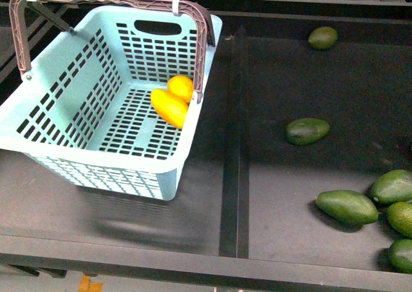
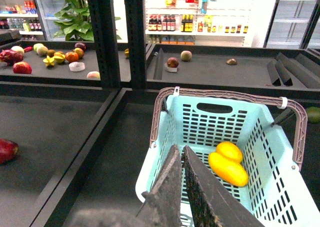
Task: Pick lemon and mango into basket
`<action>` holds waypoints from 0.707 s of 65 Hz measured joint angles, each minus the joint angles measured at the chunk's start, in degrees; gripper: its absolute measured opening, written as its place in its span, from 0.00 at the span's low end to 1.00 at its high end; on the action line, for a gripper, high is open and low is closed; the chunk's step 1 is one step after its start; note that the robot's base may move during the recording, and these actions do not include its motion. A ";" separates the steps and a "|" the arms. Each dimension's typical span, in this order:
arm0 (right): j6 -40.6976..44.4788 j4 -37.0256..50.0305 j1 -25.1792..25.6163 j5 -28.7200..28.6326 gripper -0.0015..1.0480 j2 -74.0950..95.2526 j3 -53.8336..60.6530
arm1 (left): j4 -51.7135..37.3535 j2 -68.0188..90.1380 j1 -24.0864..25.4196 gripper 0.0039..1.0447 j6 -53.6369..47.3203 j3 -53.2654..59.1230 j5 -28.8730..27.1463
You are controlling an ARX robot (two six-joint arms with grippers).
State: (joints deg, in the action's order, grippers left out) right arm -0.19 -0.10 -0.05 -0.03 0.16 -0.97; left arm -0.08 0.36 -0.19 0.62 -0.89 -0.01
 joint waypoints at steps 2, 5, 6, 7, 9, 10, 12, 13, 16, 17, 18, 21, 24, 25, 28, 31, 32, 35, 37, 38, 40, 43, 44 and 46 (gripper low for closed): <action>0.00 0.00 0.00 0.00 0.92 0.00 0.00 | 0.00 0.00 0.00 0.03 0.00 0.00 0.00; 0.00 0.00 0.00 0.00 0.92 0.00 0.00 | 0.00 0.00 0.00 0.08 0.02 0.00 0.00; 0.02 0.00 0.00 0.00 0.92 0.00 0.00 | 0.00 0.00 0.00 0.12 0.02 0.00 0.00; 0.00 0.00 0.00 0.02 0.92 0.00 0.00 | 0.00 0.00 0.00 0.14 0.02 0.00 0.00; 0.02 0.00 0.00 0.00 0.92 0.00 0.00 | 0.00 0.00 0.00 0.22 0.02 0.00 0.02; 0.02 0.00 0.00 0.00 0.92 0.00 0.00 | 0.00 0.00 0.00 0.25 0.00 0.00 0.02; 0.00 0.00 0.00 0.00 0.92 0.00 0.00 | 0.00 0.00 0.00 0.30 0.02 0.00 0.00; 0.02 0.00 0.00 0.00 0.92 0.00 0.00 | 0.00 0.00 0.00 0.33 0.00 0.00 0.00; 0.02 0.00 0.00 0.00 0.92 0.00 0.00 | 0.00 0.00 0.00 0.43 0.00 0.00 0.00; 0.00 0.00 0.00 0.00 0.92 0.00 0.00 | 0.00 0.00 0.00 0.47 0.00 0.00 0.02; 0.00 0.00 0.00 0.00 0.92 0.00 0.00 | 0.00 0.00 0.00 0.50 0.00 0.00 0.00; 0.02 0.00 0.00 0.02 0.92 0.00 0.00 | 0.00 0.00 0.00 0.59 0.00 0.00 0.00; 0.00 0.00 0.00 0.02 0.92 0.00 0.00 | 0.00 0.00 0.00 0.68 0.00 0.00 0.00; 0.00 0.00 0.00 0.02 0.92 0.00 0.00 | 0.00 0.00 0.00 0.72 0.00 0.00 0.00; 0.00 0.00 0.00 0.00 0.92 0.00 0.00 | 0.00 0.00 0.00 0.82 0.02 0.00 0.00; 0.00 0.00 0.00 0.02 0.92 0.00 0.00 | 0.00 0.00 0.00 0.90 0.00 0.00 0.02; 0.00 0.00 0.00 0.02 0.92 0.00 0.00 | 0.00 0.00 0.00 0.93 0.00 0.00 0.00; 0.00 0.00 0.00 0.00 0.92 0.00 0.00 | 0.00 0.00 0.00 0.94 -0.11 0.00 0.00; 0.00 0.00 0.00 0.00 0.92 0.00 0.00 | 0.00 0.00 0.00 0.93 -0.11 0.00 0.00; 0.02 0.00 0.00 0.00 0.92 0.00 0.00 | 0.00 0.00 0.00 0.93 -0.11 0.00 0.00; 0.00 0.00 0.00 0.00 0.92 0.00 0.00 | 0.00 0.00 0.00 0.94 -0.11 0.00 0.00; 0.00 0.00 0.00 0.00 0.92 0.00 0.00 | 0.00 0.00 0.00 0.94 -0.11 0.00 0.00; 0.00 0.00 0.00 0.00 0.92 0.00 0.00 | 0.00 0.00 0.00 0.94 -0.11 0.00 0.00; 0.00 0.00 0.00 0.00 0.92 0.00 0.00 | 0.00 0.00 0.00 0.94 -0.11 0.00 0.00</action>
State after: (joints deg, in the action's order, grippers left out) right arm -0.19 -0.10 -0.05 -0.03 0.16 -0.97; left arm -0.08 0.36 -0.19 0.51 -0.89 -0.01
